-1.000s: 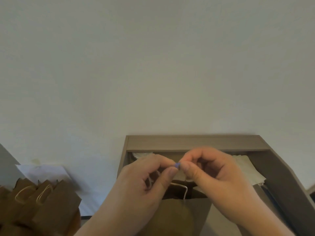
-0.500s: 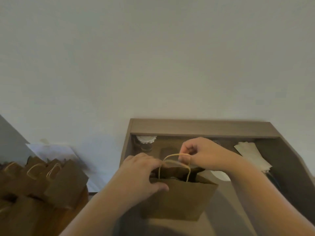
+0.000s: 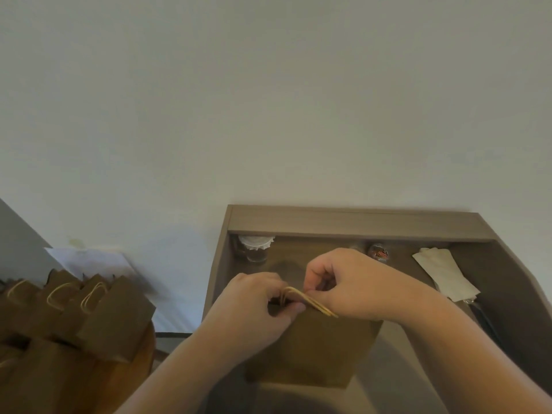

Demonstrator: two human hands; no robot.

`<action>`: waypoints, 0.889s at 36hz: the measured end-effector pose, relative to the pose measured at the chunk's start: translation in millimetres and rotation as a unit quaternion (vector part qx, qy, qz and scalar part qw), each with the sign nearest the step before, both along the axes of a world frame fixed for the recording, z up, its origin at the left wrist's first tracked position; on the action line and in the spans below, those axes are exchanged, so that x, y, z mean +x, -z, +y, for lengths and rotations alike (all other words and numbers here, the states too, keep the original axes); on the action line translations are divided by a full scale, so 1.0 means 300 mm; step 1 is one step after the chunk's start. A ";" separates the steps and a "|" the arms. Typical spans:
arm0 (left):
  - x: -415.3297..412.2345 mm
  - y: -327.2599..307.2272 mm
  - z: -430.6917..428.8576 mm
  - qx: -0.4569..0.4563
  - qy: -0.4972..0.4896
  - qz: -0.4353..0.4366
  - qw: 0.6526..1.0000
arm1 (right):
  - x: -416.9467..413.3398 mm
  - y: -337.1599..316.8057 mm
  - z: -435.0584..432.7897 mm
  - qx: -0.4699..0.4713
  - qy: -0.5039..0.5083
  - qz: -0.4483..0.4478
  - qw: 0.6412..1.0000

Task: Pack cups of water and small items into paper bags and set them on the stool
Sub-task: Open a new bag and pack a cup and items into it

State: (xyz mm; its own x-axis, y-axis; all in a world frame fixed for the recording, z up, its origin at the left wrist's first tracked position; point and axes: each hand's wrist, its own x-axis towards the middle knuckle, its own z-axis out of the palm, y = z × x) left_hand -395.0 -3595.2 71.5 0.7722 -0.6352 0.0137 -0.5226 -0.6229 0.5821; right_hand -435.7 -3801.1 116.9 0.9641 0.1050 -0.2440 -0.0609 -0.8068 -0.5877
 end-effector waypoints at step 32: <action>0.023 0.031 -0.009 -0.027 -0.023 0.030 0.999 | -0.022 -0.021 0.034 -0.089 -0.010 -0.051 0.995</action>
State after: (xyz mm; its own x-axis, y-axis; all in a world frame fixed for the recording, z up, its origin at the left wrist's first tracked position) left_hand -388.0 -3597.9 62.4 0.8009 -0.5989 0.0000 -0.4575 -0.6118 0.6453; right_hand -442.3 -3790.9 123.3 0.9830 0.0883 -0.1608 0.0092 -0.8992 -0.4374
